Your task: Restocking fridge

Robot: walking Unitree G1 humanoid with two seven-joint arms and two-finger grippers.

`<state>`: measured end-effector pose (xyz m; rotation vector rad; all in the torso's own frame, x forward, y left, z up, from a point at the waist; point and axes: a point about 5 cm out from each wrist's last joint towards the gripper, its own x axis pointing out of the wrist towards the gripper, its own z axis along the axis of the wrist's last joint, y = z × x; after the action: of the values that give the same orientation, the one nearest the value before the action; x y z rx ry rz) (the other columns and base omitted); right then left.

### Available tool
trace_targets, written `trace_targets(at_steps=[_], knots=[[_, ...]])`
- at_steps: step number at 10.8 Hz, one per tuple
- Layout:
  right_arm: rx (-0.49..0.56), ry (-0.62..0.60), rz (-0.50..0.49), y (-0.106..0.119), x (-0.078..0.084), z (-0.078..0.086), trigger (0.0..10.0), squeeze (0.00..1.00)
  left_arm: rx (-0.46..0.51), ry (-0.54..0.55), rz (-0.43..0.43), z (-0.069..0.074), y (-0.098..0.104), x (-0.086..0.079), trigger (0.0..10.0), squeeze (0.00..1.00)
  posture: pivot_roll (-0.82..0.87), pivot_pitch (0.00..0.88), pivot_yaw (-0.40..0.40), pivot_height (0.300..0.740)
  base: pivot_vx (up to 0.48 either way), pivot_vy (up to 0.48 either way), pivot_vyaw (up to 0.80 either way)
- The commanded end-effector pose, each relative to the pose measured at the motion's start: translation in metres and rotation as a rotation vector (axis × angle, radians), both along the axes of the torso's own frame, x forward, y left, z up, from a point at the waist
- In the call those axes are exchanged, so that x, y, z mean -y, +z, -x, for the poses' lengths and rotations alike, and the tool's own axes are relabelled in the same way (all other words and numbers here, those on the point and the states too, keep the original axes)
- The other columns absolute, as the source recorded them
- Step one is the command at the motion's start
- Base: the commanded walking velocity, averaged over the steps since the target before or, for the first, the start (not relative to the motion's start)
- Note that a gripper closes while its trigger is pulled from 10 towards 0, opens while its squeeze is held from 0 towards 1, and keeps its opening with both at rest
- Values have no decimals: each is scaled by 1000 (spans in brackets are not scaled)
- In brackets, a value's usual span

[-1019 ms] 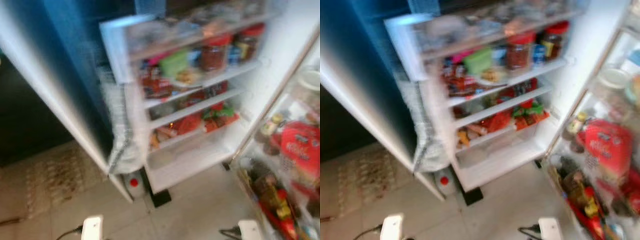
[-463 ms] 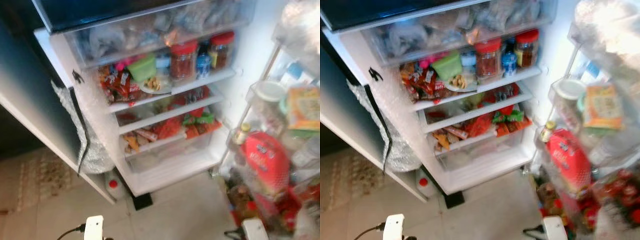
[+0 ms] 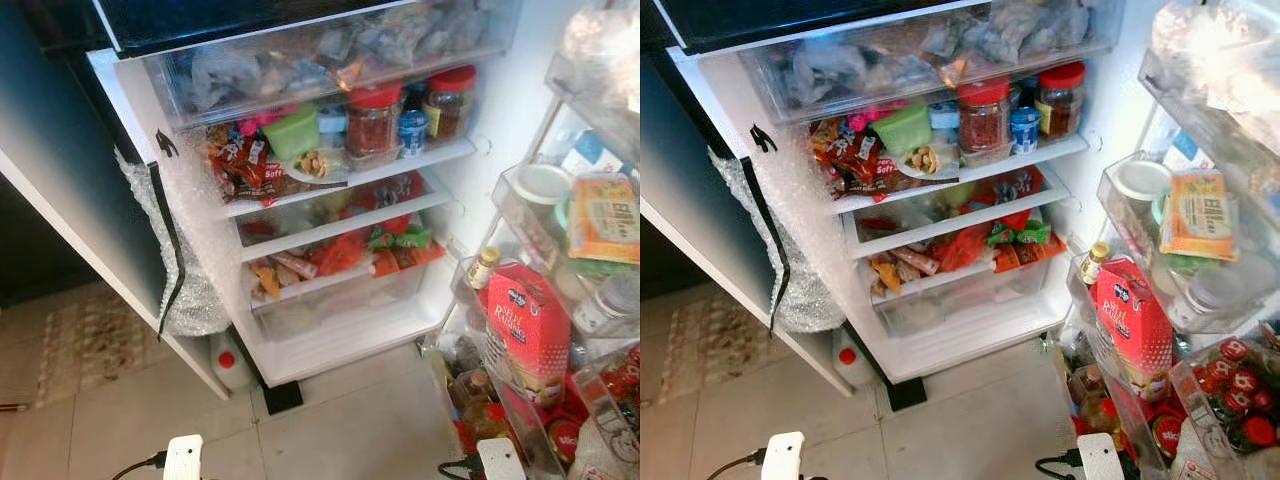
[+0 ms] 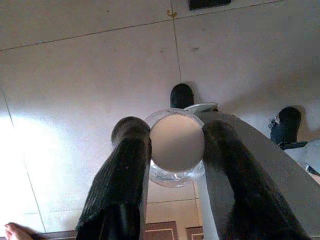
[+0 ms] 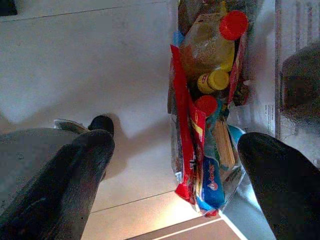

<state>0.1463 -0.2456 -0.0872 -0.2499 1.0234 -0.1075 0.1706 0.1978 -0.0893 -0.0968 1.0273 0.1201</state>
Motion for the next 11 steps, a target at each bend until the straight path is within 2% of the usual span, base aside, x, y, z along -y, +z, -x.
trace_targets(at_steps=[1, 11], knots=[[-16, 4, 7, -2, -1, 5, 10000, 0, -20, -10, 22, 6, -3, 3, 10000, 0, -145, 116, 82, 740, 0, -262, 0], [-16, 17, 49, -2, 0, 4, 10000, 0, -17, -20, 31, 6, -3, 4, 10000, 0, -148, 116, 83, 740, 0, -263, 0]])
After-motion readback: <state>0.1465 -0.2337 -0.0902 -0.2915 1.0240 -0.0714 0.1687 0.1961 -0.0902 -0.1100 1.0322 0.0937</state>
